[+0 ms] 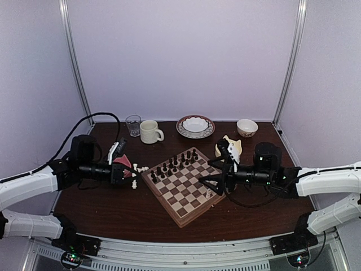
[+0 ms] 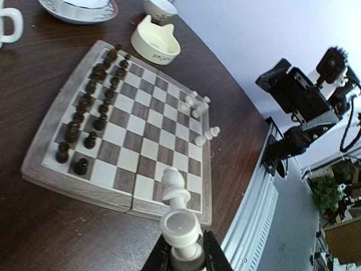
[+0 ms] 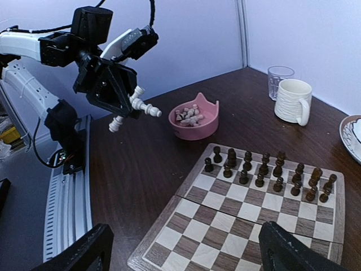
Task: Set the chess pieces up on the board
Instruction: Pick up the bishop from the chess pile.
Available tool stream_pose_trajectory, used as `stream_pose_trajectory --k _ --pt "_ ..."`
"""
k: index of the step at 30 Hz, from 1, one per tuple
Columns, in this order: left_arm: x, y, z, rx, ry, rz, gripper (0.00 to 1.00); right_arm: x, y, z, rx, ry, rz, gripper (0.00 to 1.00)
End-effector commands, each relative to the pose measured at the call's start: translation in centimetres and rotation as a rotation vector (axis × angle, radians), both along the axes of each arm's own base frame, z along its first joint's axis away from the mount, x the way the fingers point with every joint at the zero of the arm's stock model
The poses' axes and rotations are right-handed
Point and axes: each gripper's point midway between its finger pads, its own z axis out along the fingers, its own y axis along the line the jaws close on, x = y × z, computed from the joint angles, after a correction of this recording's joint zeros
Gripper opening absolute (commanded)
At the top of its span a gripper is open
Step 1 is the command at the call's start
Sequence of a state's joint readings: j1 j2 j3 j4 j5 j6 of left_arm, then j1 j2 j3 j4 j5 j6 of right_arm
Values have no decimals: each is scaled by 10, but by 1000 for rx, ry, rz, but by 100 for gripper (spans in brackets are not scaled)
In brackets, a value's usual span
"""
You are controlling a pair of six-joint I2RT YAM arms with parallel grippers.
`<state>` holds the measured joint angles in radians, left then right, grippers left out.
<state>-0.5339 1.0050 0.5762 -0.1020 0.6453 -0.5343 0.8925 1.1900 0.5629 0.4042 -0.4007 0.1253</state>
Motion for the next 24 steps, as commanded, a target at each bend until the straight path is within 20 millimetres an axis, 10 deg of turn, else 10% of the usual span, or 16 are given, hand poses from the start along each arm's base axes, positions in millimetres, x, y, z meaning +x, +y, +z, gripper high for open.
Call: stream_pose_trajectory --k 1,24 --pt "-21 -29 24 -59 -98 -158 11 -25 19 29 76 -58 164 94" --pt "-69 -96 65 -182 -246 -413 11 -48 50 31 145 82 326 84"
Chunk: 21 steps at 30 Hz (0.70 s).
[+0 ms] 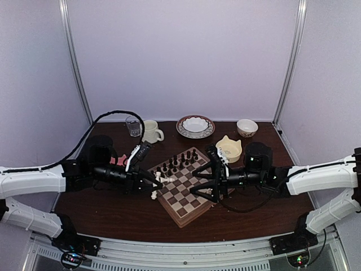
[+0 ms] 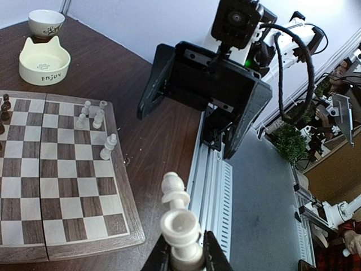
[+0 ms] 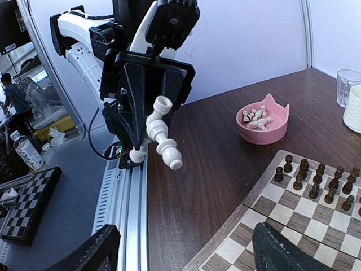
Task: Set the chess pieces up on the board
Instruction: Pick up the bishop from the chess pile.
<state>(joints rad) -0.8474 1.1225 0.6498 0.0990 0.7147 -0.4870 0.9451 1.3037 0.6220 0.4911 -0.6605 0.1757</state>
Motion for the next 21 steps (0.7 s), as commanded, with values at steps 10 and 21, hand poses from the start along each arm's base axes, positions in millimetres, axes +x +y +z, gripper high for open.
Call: stream_pose_trajectory --k 10,21 --pt "1 -33 32 -88 -82 -72 9 4 17 27 117 89 -4 73" --pt "-3 -44 32 -88 -77 -109 8 4 18 31 159 97 1 53"
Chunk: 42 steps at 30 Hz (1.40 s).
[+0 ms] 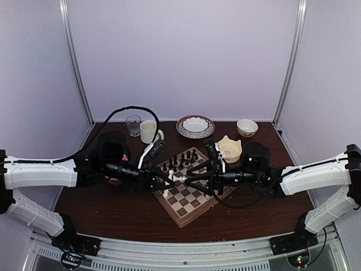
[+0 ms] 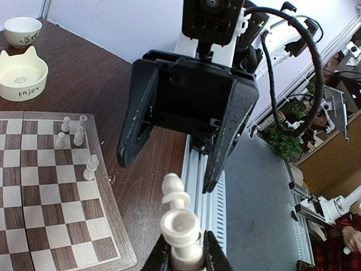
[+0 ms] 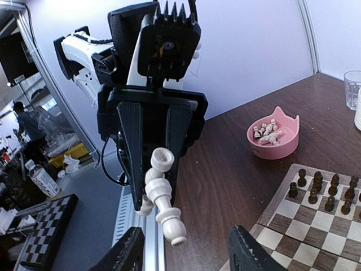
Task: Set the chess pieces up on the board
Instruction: Pick up the bishop from the chess pile.
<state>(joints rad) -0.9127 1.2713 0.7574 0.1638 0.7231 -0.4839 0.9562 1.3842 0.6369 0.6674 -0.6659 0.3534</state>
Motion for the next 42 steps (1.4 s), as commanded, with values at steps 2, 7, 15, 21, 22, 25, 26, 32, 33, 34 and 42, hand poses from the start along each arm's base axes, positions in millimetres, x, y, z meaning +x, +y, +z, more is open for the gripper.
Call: stream_pose_trajectory --k 2,7,15,21,22,25,26,32,33,34,42 --pt "-3 -8 24 -71 -61 -37 8 -1 3 18 69 -17 4 51" --pt "-4 -8 25 -77 -65 -42 8 -5 6 17 69 -10 29 48" --pt "-4 -9 25 -80 -65 -44 8 -13 12 16 64 -3 80 38" --pt "-3 -9 24 -75 -64 -39 8 -17 13 18 68 -8 101 27" --pt "-4 -9 24 -76 -65 -39 8 -18 13 19 70 -11 107 25" --pt "-4 -8 24 -77 -70 -41 8 -21 12 23 82 -21 118 20" --pt "-4 -8 23 -75 -69 -40 8 -22 11 23 84 -23 119 19" --pt "-3 -9 22 -70 -67 -35 8 -24 11 25 89 -36 128 7" --pt "-3 -9 22 -70 -68 -34 8 -24 10 25 89 -37 126 5" --pt "-3 -9 22 -69 -68 -34 8 -24 10 26 88 -38 125 2" --pt "15 6 16 -2 -108 118 5 -13 7 17 8 -45 51 0"
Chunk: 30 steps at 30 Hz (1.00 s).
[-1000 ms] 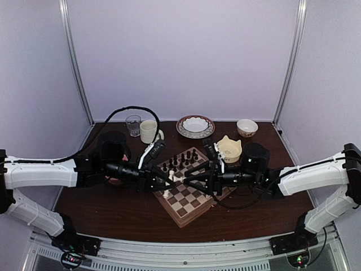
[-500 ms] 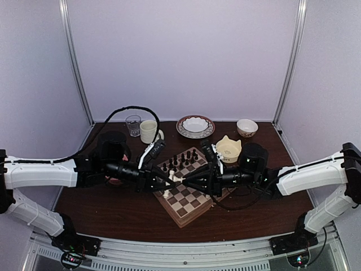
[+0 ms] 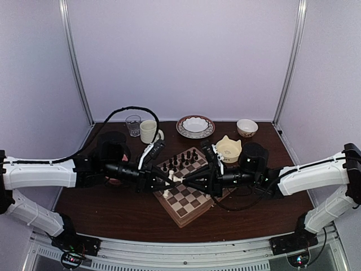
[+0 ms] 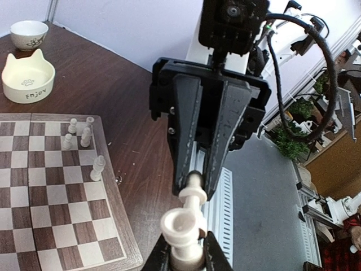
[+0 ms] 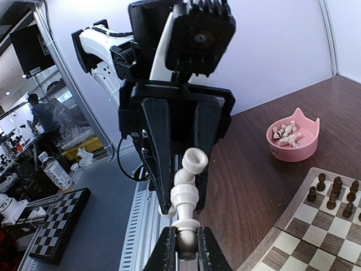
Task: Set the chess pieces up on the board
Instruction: Pick up the bishop from the chess pile, then place the bishop on f1.
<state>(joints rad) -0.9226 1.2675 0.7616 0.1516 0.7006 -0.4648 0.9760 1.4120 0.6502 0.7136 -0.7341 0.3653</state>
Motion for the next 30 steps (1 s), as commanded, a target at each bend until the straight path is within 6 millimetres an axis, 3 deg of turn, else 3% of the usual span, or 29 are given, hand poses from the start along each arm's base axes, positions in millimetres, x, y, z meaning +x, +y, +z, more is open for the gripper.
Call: stream_pose_trajectory --k 1,5,9,12,15,21,30 --pt "19 11 16 5 -92 146 4 6 -3 9 -49 -51 -54 0" --pt "29 36 20 39 -141 281 5 21 -14 5 -133 -81 -153 0" --pt "47 77 9 156 -158 498 7 35 -27 9 -212 -123 -235 0" --pt "46 94 5 192 -166 547 7 42 -38 -1 -396 -152 -265 0" --pt "39 102 3 194 -174 540 7 40 -52 -12 -570 -153 -245 0" --pt "32 115 4 203 -189 544 7 11 -70 -28 -801 -56 -128 0" --pt "33 114 -5 235 -186 539 7 25 -118 -55 -1235 -66 -270 0"
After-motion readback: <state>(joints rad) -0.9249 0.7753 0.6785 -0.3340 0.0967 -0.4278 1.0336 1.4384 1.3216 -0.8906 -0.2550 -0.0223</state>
